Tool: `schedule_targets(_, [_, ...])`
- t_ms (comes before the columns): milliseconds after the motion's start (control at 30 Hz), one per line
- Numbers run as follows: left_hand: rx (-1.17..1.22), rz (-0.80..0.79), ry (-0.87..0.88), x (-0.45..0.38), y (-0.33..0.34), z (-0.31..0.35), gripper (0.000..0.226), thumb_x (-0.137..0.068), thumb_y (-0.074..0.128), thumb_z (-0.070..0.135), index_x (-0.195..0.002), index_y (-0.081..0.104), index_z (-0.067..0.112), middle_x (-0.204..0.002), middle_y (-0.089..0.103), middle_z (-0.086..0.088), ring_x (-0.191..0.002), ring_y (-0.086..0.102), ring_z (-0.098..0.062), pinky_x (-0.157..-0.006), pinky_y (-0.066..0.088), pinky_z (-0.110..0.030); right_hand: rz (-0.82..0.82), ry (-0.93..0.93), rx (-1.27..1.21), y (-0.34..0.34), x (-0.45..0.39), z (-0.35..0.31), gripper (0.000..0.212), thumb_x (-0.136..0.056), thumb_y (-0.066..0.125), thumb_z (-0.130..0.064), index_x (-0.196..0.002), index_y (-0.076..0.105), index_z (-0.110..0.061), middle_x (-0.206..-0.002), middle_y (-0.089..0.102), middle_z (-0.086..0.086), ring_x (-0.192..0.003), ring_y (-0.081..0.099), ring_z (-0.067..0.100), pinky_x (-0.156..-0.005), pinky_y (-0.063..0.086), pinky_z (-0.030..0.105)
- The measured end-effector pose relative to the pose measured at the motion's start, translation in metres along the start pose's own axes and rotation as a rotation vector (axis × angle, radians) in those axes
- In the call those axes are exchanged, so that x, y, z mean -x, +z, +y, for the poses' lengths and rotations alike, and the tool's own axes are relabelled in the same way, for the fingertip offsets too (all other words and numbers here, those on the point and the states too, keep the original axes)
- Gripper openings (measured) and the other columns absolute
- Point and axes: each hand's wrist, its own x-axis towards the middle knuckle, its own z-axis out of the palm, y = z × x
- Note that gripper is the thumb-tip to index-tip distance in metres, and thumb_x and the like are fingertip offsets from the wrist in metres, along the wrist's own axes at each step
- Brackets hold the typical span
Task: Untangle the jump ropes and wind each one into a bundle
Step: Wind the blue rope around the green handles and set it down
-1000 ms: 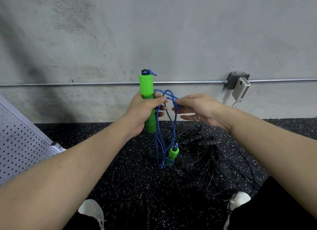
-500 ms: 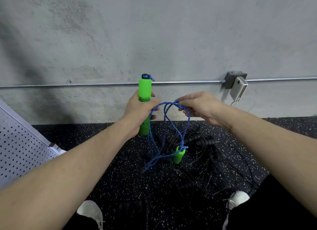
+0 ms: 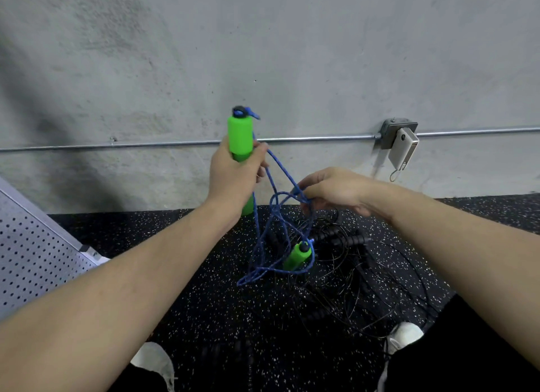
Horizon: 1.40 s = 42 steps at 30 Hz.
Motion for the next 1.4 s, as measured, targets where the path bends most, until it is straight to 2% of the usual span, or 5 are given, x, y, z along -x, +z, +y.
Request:
schedule_targets(133, [0.04, 0.138, -0.123, -0.013, -0.015, -0.004, 0.017, -0.096, 0.066, 0.008, -0.089, 0.055, 0.019, -0.07, 0.064, -0.004, -0.055, 0.057, -0.013, -0.05, 0.046, -0.023, 0.014, 0.038, 0.018, -0.002, 0.003, 0.004, 0.026, -0.101, 0.047, -0.004, -0.108, 0.065, -0.02, -0.073, 0.071, 0.002, -0.074, 0.071, 0.018, -0.077, 0.052, 0.033])
schedule_targets(433, [-0.227, -0.315, -0.327, -0.001, -0.017, -0.018, 0.01, -0.092, 0.074, 0.02, -0.099, 0.067, 0.02, -0.103, 0.076, -0.003, -0.096, 0.073, -0.02, -0.099, 0.056, -0.043, 0.043, -0.043, 0.002, 0.008, 0.003, -0.005, 0.025, -0.103, 0.048, -0.008, -0.109, 0.069, -0.02, -0.049, 0.045, -0.011, -0.047, 0.038, 0.006, -0.04, 0.029, 0.014])
schedule_targets(733, [-0.651, -0.475, 0.001, 0.01, 0.003, -0.012, 0.025, -0.085, 0.08, 0.041, -0.075, 0.06, 0.03, -0.067, 0.063, 0.012, -0.06, 0.054, 0.0, -0.054, 0.039, -0.017, 0.087, -0.043, 0.036, 0.012, 0.001, -0.011, 0.029, -0.102, 0.05, -0.01, -0.08, 0.064, -0.024, -0.045, 0.05, -0.012, -0.046, 0.041, 0.007, -0.041, 0.031, 0.015])
schedule_targets(1033, [-0.827, -0.549, 0.033, 0.011, 0.007, -0.006, 0.028, -0.088, 0.075, 0.03, -0.069, 0.058, 0.019, -0.058, 0.051, 0.004, -0.051, 0.044, -0.01, -0.046, 0.033, -0.019, 0.068, -0.008, 0.05, 0.005, 0.007, -0.009, 0.03, -0.101, 0.055, -0.014, -0.072, 0.054, -0.015, -0.054, 0.05, -0.003, -0.035, 0.04, 0.0, -0.034, 0.028, 0.012])
schedule_targets(1400, [-0.165, -0.287, -0.262, 0.001, -0.008, -0.003, 0.015, -0.095, 0.069, 0.019, -0.081, 0.072, 0.015, -0.075, 0.076, 0.001, -0.059, 0.053, -0.008, -0.065, 0.05, -0.027, -0.05, 0.064, -0.04, -0.009, 0.006, 0.006, 0.021, -0.103, 0.051, -0.015, -0.116, 0.066, -0.023, -0.108, 0.076, -0.007, -0.097, 0.073, 0.007, -0.073, 0.043, 0.031])
